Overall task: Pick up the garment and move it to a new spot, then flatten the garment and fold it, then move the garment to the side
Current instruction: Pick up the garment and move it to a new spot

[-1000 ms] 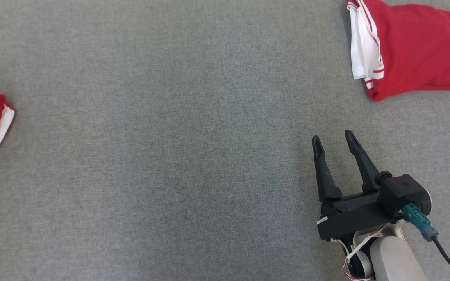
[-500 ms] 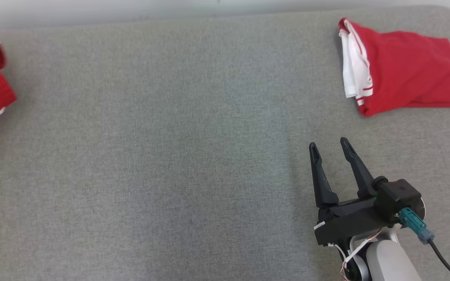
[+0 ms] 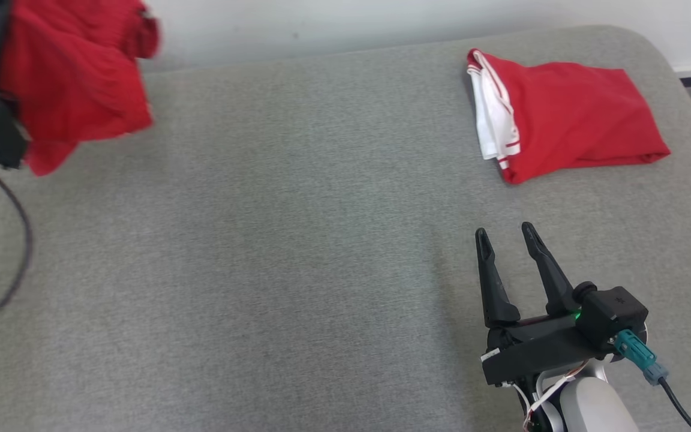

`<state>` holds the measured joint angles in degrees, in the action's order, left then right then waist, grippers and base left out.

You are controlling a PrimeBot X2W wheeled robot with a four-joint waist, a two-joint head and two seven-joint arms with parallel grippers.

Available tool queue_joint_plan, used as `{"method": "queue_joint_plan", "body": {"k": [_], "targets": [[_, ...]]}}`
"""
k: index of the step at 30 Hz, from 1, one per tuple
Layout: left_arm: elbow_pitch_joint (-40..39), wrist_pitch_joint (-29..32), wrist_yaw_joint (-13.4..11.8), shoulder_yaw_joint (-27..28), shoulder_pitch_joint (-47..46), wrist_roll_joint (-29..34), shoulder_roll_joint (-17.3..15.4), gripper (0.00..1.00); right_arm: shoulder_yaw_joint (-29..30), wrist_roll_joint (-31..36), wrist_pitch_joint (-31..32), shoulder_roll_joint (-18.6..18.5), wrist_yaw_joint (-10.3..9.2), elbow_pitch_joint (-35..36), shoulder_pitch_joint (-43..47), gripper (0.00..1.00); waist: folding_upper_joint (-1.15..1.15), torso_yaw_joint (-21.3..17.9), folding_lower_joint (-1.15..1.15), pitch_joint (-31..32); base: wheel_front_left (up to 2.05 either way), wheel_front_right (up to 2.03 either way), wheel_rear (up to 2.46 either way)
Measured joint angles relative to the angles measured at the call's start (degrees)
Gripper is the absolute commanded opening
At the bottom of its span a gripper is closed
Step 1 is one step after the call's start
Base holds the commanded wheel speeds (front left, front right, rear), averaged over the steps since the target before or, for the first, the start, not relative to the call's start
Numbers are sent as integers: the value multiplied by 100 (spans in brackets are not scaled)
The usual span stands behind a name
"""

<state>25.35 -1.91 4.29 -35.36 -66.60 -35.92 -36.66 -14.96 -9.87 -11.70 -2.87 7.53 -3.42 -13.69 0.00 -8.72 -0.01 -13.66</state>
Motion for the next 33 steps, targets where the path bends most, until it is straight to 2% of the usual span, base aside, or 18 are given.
{"method": "queue_joint_plan", "body": {"k": [10, 17, 23, 30, 31, 32, 33], "targets": [[-1861, 510, -493, -461, 765, 29, 250, 0, -24, -79, -120, 0, -1, -93, -19, 100, 0, -301, 0, -23, 0, 0, 0], [-2605, 528, -829, -810, 1510, 54, 470, 0, -33, -87, -145, 0, -1, -149, -18, 100, 0, -349, 0, 14, 0, 0, 0], [-2537, 341, -944, -1098, 2110, -11, 739, 0, -100, -81, -115, 0, -1, -190, -16, 100, 0, -281, 0, 79, 0, 0, 0], [-1871, -76, -883, -1326, 2497, -68, 1068, 0, -172, -81, -67, 1, 0, -222, -17, 100, 0, -244, 1, 152, 0, 0, 0], [-1777, -140, -859, -1359, 2531, -66, 1106, 40, -171, -81, -65, 0, 0, -227, -16, 100, 0, -240, 1, 166, 0, 0, 0], [-1708, -223, -843, -1370, 2557, -59, 1145, 95, -170, -81, -63, 0, -1, -230, -16, 100, 0, -235, 1, 180, 0, 0, 0], [-1666, -326, -857, -1359, 2578, -60, 1195, 100, -169, -82, -57, 0, -1, -233, -14, 100, 0, -227, 1, 195, 0, 0, 0]]}}
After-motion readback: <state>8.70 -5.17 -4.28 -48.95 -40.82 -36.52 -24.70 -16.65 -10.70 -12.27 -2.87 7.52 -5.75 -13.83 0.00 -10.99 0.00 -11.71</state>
